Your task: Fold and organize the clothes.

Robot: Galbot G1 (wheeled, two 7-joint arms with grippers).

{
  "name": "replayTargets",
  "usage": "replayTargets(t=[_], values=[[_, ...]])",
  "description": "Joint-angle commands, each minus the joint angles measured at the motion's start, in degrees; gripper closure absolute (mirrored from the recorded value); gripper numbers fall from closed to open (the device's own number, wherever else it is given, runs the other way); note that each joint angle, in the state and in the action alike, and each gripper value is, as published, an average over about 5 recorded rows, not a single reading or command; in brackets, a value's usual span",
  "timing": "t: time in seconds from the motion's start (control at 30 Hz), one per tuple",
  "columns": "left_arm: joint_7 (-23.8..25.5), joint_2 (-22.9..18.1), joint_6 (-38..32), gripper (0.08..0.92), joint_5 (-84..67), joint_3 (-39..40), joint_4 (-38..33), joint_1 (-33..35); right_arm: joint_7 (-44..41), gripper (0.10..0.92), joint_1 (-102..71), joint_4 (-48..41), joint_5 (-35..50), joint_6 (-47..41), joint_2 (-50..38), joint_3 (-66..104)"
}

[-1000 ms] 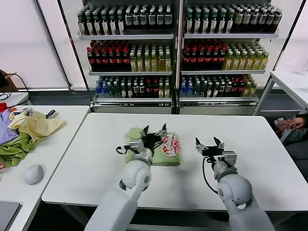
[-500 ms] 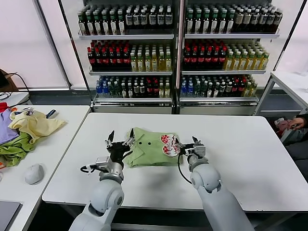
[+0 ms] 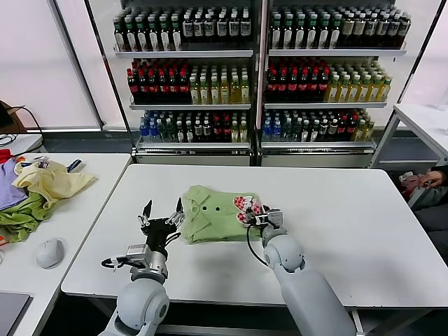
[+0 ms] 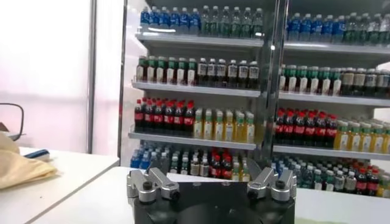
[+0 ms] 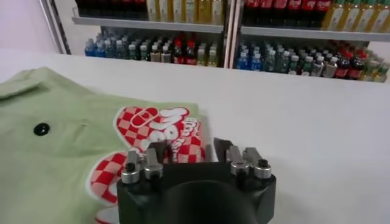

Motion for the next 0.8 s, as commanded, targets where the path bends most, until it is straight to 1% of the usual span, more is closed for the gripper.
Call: replayTargets(t=[0.03,0.23,0.47,0.53,0.63,0.7,0.8], values=[[0.11,0.75,-0.12,0.177,0.84,-0.79,-1.44,2.06,-0.82,0.501,1.21,-3.03,1.59,-0.40,-0.47,-0.54],[0.28,0.85,-0.04,0.177,0.71,-0.42,-1.46,2.09,-1.98,0.674,1.56,-2.23,0.47,1.45,-3.33,1.90],[0.50,0.62,0.01,0.177,0.75,0.11,-1.44,2.28,-4.08,0.860,1.45,-0.23,-3.64,3.61,-7.71,5.11],[0.60,0.57,0.04,0.177,0.81,0.28,-1.40,2.30,-4.97,0.888,1.20,-0.19,-5.67,5.39,-8.35,5.40],[0.77,0.51,0.08,0.177,0.93,0.49,-1.38,2.29,-5.83,0.901,0.65,-0.05,-8.01,9.63,-8.58,5.67],[0.87,0.49,0.14,0.177,1.04,0.57,-1.47,2.30,-5.98,0.901,0.07,0.36,-9.34,12.75,-8.59,6.08],[1.06,0.49,0.15,0.177,1.36,0.66,-1.66,2.46,-5.69,0.874,-1.43,1.74,-10.76,17.27,-8.91,7.15]])
